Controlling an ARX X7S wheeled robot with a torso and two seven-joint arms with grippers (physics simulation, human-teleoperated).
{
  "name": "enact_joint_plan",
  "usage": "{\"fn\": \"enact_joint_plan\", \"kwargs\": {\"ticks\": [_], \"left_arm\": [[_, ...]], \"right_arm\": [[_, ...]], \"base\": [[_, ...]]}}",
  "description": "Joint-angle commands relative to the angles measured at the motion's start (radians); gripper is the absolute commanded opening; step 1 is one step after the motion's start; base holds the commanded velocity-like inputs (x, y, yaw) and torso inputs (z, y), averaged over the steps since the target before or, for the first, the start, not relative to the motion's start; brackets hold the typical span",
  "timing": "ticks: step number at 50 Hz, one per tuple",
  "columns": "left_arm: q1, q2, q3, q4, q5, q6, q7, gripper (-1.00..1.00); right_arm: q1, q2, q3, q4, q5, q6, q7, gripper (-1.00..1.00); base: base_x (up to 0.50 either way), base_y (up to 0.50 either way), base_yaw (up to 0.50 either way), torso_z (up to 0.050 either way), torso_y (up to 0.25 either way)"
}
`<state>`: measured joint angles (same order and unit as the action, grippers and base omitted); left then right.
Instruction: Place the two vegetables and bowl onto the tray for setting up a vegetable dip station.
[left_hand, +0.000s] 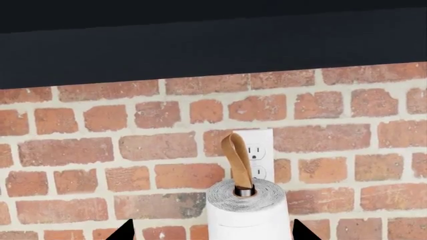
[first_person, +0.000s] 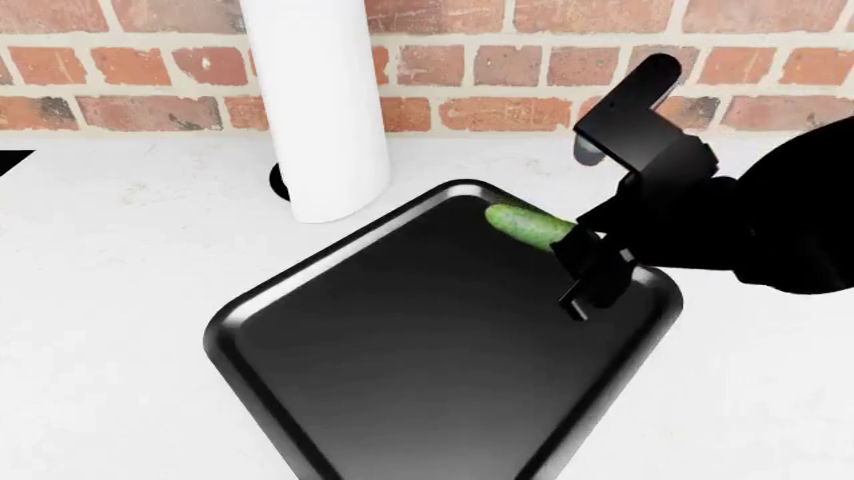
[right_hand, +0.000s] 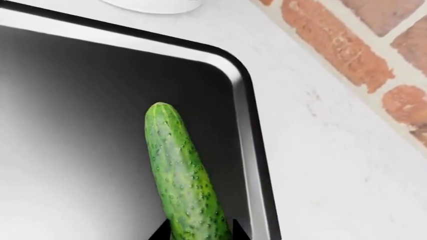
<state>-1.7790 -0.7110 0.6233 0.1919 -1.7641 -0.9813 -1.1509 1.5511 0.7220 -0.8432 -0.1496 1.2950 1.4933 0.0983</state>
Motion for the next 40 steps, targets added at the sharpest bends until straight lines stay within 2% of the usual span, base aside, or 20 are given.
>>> {"fn": "enact_joint_plan", "kwargs": {"ticks": [1, 37, 38, 40], "left_arm": [[-0.001, -0.002, 0.001, 0.002, 0.0, 0.002, 0.0, 1.0], [-0.004, -0.002, 0.009, -0.001, 0.001, 0.006, 0.006, 1.0], [-0.004, -0.002, 0.008, -0.001, 0.0, 0.006, 0.005, 1.0], [-0.006, -0.002, 0.009, -0.001, -0.002, 0.006, 0.003, 1.0]], "right_arm": [[-0.002, 0.0, -0.019, 0.008, -0.001, -0.02, 0.018, -1.0], [-0.008, 0.017, -0.092, 0.029, -0.03, -0.063, 0.026, -1.0], [-0.007, 0.018, -0.097, 0.028, -0.035, -0.066, 0.021, 1.0], [-0.004, 0.016, -0.092, 0.032, -0.026, -0.063, 0.028, 1.0]], "base": [[0.0, 0.0, 0.0, 0.0, 0.0], [0.0, 0.0, 0.0, 0.0, 0.0], [0.0, 0.0, 0.0, 0.0, 0.0], [0.0, 0.0, 0.0, 0.0, 0.0]]}}
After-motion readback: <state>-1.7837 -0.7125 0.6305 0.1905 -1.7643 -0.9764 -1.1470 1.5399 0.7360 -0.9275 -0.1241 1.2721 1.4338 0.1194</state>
